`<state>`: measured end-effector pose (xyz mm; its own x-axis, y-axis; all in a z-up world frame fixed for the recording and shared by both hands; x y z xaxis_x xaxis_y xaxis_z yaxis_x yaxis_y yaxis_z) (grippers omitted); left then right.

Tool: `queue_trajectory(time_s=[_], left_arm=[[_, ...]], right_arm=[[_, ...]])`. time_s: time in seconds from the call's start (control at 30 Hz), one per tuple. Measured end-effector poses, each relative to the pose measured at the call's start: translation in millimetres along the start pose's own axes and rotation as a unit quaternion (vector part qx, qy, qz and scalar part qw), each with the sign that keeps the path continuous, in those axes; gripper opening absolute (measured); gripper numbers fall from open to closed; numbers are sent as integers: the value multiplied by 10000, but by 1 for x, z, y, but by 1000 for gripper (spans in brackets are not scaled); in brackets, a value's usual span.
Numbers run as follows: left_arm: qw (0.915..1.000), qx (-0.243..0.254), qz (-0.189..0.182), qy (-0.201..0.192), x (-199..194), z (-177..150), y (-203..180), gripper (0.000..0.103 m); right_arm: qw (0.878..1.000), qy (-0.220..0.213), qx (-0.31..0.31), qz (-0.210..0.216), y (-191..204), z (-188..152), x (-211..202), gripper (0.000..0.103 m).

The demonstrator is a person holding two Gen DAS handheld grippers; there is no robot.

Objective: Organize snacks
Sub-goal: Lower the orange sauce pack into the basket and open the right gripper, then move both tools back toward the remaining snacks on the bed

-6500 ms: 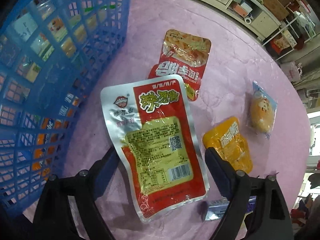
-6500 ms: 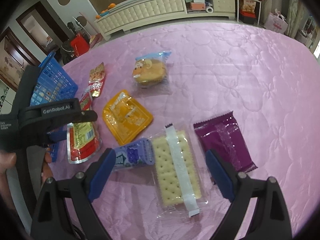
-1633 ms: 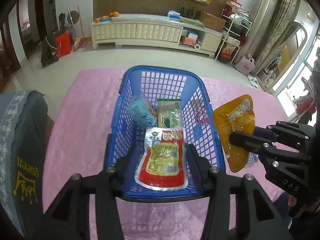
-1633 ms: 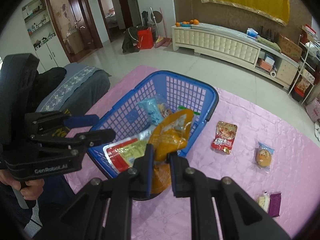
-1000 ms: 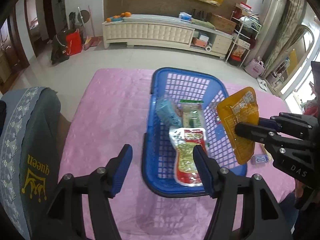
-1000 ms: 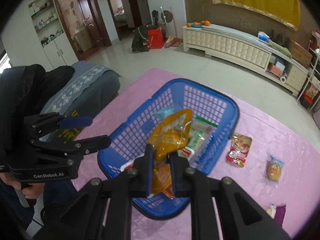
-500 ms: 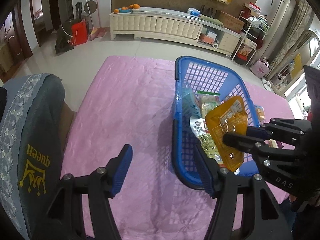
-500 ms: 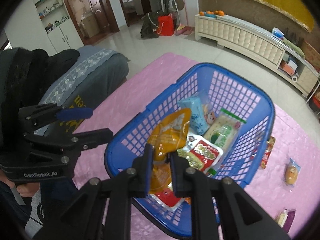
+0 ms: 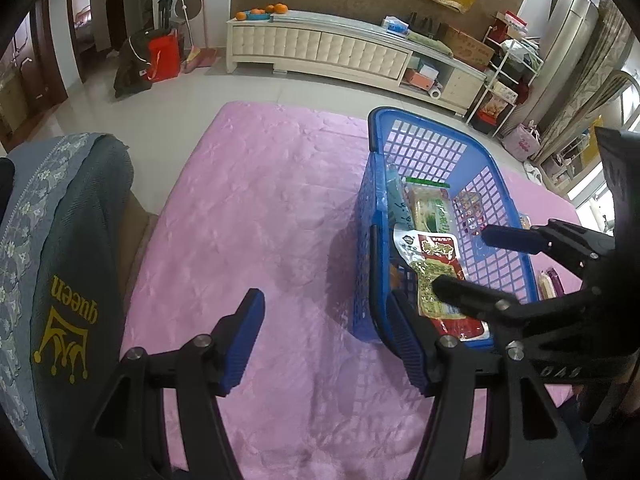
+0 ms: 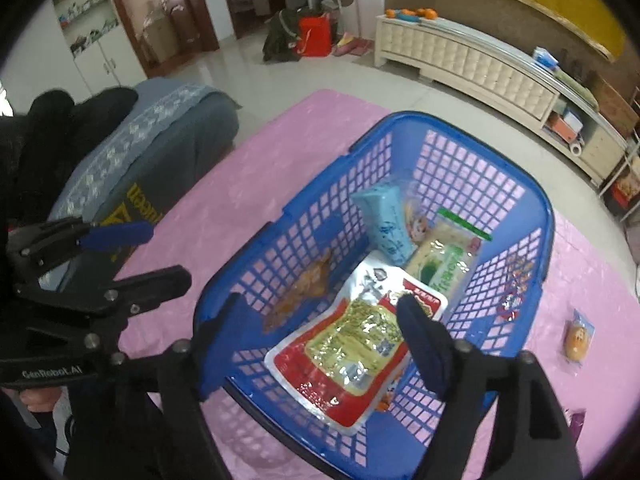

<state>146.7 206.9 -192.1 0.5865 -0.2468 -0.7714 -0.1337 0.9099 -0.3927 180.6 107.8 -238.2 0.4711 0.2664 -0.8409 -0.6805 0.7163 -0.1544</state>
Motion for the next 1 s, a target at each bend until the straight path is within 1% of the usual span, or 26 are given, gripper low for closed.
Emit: queue_trajectory(time_s=[0.27,0.37,0.6,0.7,0.87,1.0], left_arm=[[9997,230,-38,32,-2,-7,-17,61],[9995,320,-30,-35,-5,-6,-29,61],[9982,578,-97,-105,-8,-8,-64,69],[9976,654,-151,-158,-8,-9,-79,75],[9957,906,-152,-113,-4,-14,-105,75],[9941,1048,-264,-67,1,-17,-130,75]], right_arm=[[9998,-117,93,-163,-16,-8,-20,84],[9996,-150,169,-169,-24,-13,-26,84],[9984,-257,440,-235,-51,-34,-49,84],[9975,-312,586,-259,-64,-43,-58,84],[9955,-356,792,-377,-87,-62,-72,84],[9937,-384,981,-389,-107,-78,-82,84]])
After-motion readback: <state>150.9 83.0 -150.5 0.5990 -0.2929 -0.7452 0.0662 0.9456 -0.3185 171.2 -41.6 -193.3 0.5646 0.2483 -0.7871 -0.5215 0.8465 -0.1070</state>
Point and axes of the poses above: each gripper's, at about its wrist camera, not at the fingertips, and x roughly the way its jaws point, y to its left, z to its top, the point moved 8 cm from there along x, roughly the way its jaws point, and after that the axes turned 15 degrees about -z, right-handed, at the moved point
